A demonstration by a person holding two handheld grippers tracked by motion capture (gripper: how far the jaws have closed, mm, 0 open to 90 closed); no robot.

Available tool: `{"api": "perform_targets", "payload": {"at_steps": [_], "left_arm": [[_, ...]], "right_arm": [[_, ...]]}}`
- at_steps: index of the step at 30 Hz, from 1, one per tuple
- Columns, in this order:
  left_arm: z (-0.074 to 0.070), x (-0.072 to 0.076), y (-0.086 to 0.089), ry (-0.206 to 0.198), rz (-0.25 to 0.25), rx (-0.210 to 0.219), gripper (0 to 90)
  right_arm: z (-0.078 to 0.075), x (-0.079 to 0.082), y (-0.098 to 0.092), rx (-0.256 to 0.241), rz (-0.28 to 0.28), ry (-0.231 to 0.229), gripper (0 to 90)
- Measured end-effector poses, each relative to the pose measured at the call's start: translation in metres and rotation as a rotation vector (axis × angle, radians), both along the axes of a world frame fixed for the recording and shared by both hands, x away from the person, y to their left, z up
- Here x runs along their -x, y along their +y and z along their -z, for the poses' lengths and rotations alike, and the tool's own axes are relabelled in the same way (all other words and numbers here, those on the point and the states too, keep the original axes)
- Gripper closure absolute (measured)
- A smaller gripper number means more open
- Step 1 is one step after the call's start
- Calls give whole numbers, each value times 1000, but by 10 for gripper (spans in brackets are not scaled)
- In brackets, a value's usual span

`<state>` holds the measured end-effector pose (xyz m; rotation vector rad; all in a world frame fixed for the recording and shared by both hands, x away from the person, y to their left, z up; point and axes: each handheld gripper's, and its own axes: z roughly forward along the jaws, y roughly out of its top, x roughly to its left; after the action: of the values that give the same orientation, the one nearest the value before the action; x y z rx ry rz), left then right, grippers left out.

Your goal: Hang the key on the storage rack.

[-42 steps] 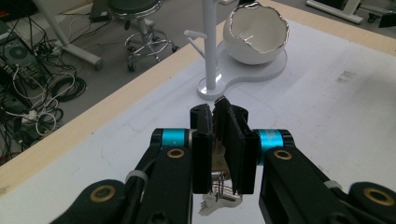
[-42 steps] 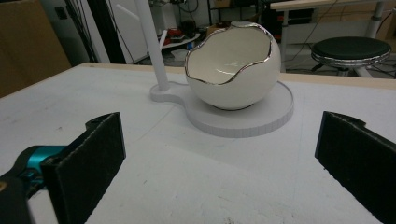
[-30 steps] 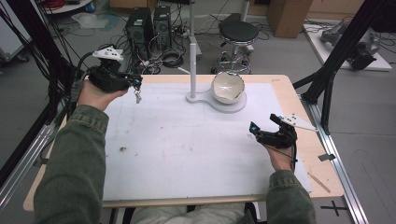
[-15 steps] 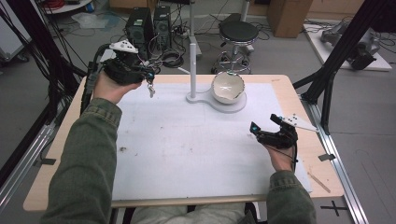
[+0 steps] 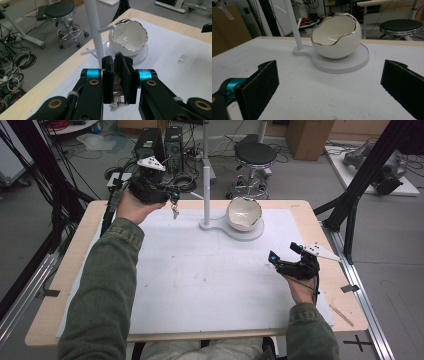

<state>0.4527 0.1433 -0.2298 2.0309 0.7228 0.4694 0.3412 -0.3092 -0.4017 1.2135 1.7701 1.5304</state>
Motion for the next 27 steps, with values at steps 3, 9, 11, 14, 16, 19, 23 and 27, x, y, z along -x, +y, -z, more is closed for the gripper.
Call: {"api": "perform_targets", "payload": {"at_steps": [3, 9, 11, 14, 16, 19, 23, 27], "left_arm": [[-2, -4, -6, -3, 3, 2, 808], [-4, -11, -17, -3, 12, 7, 808], [-5, -15, -23, -4, 18, 4, 808], [-6, -17, -27, -9, 24, 5, 808], [-6, -20, -32, -9, 27, 9, 808], [-7, -24, -38, -13, 32, 22, 808], [-5, -32, -46, -7, 36, 42, 808], [-3, -37, -49, -1, 34, 50, 808]], "right_arm": [[0, 1, 0, -1, -1, 0, 6], [1, 1, -1, -6, 2, -2, 6], [1, 2, -2, -8, 3, 1, 6], [1, 2, -2, -7, 4, -3, 6], [1, 2, -3, -13, 3, 1, 7], [1, 3, -4, -16, 6, 4, 6], [1, 3, -6, -27, 20, 3, 6], [2, 4, -8, -31, 23, 3, 6]]}}
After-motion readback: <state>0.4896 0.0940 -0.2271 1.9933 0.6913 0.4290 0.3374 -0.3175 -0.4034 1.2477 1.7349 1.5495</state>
